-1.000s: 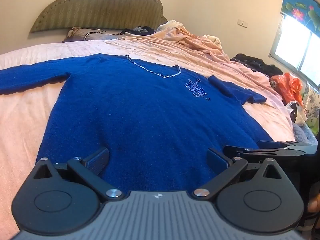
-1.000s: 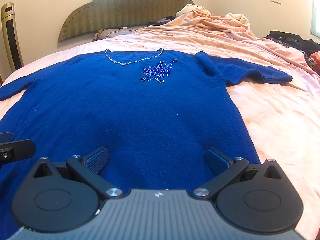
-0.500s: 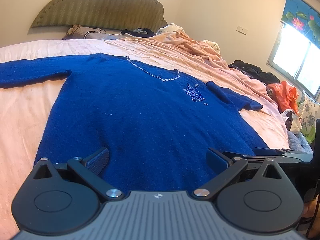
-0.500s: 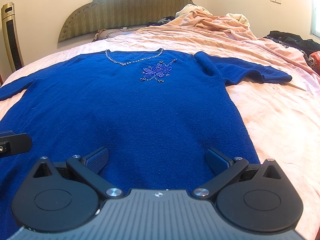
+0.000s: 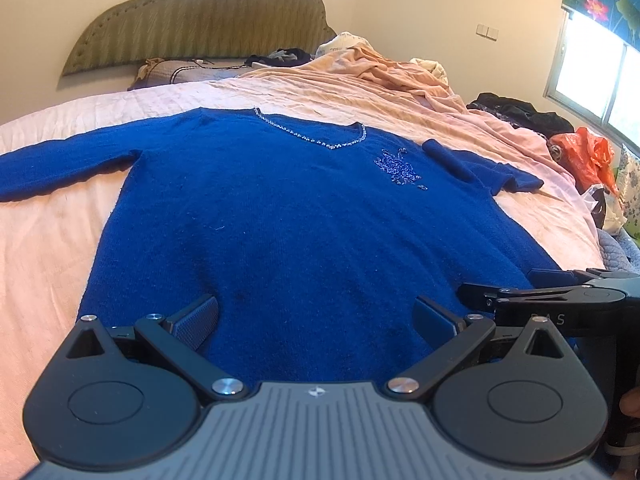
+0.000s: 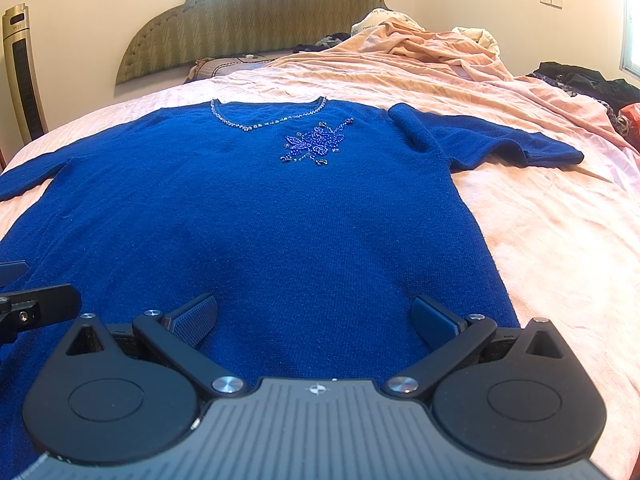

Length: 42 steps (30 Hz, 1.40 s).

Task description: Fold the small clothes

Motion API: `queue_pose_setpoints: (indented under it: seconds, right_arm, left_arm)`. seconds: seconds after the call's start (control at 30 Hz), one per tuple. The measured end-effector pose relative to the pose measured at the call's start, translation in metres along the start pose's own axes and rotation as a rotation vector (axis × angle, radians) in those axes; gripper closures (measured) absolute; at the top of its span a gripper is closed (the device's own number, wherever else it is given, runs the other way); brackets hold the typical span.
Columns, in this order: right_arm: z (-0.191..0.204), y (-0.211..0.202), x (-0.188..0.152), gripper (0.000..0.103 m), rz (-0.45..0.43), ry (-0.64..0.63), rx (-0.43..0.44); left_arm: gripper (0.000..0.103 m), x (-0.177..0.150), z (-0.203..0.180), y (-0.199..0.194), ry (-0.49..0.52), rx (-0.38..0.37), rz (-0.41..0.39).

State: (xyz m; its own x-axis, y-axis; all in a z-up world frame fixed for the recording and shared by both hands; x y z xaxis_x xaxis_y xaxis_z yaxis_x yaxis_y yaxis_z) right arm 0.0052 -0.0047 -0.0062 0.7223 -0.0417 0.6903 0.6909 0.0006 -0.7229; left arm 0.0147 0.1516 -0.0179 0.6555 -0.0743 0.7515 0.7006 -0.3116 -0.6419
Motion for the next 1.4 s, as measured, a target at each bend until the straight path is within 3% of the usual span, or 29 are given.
queue_pose_setpoints:
  seconds: [1.4]
  right_arm:
    - [0.0007, -0.0003, -0.0003, 0.001, -0.001, -0.002, -0.002]
  left_arm:
    - [0.000, -0.0001, -0.0013, 0.0010, 0.011, 0.013, 0.004]
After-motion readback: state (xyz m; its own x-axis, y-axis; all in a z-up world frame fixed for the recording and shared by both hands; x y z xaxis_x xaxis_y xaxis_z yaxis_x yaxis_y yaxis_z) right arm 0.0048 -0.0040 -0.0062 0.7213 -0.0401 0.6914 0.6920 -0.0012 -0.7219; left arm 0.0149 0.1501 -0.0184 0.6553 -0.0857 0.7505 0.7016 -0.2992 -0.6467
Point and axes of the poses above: each gripper's, at about its wrist camera, not at the fingertips, and y roughly the way its jaws point, z to its left, x to its top, the point moved 1 cm from there along y, roughly the way its jaws point, and after that the axes turned 7 degrees about z, right-handed, at the moved point
